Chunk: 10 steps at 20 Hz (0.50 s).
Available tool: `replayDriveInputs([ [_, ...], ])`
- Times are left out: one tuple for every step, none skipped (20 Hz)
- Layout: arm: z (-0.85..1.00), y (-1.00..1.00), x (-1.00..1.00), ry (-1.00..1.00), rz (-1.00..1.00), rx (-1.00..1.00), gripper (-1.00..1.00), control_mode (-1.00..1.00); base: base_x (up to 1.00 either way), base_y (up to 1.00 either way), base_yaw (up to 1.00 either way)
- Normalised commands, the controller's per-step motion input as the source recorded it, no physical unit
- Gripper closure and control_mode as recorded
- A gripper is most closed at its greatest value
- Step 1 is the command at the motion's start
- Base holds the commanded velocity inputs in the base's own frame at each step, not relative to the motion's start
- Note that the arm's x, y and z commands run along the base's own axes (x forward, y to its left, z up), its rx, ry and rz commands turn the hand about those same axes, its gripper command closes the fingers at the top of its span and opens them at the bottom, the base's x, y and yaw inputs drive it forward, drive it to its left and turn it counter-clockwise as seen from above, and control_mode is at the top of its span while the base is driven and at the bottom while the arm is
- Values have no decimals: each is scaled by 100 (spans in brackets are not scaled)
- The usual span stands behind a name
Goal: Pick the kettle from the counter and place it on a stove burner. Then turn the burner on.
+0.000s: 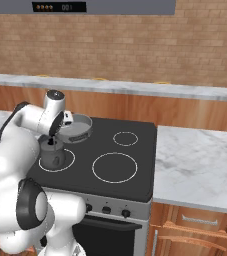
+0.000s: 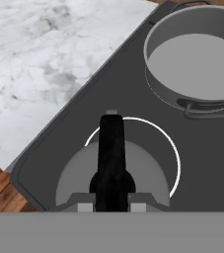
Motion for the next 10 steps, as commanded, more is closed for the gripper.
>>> replayDriveInputs([
  [0, 11, 17, 3, 0, 0, 100, -100, 0, 0, 0],
  [0, 11, 18, 4, 0, 0, 100, -100, 0, 0, 0],
  [0, 12, 19, 3, 0, 0, 100, -100, 0, 0, 0],
  [0, 9, 20, 2, 0, 0, 100, -100, 0, 0, 0],
  [-4, 6, 19, 1, 0, 0, 100, -100, 0, 0, 0],
  [-8, 6, 19, 1, 0, 0, 100, -100, 0, 0, 0],
  [-10, 6, 18, 0, 0, 0, 100, -100, 0, 0, 0],
  [-12, 4, 18, 0, 0, 0, 100, -100, 0, 0, 0],
  [-16, 4, 17, 0, 0, 0, 100, -100, 0, 0, 0],
  [-19, 4, 16, 0, 0, 0, 100, -100, 0, 0, 0],
])
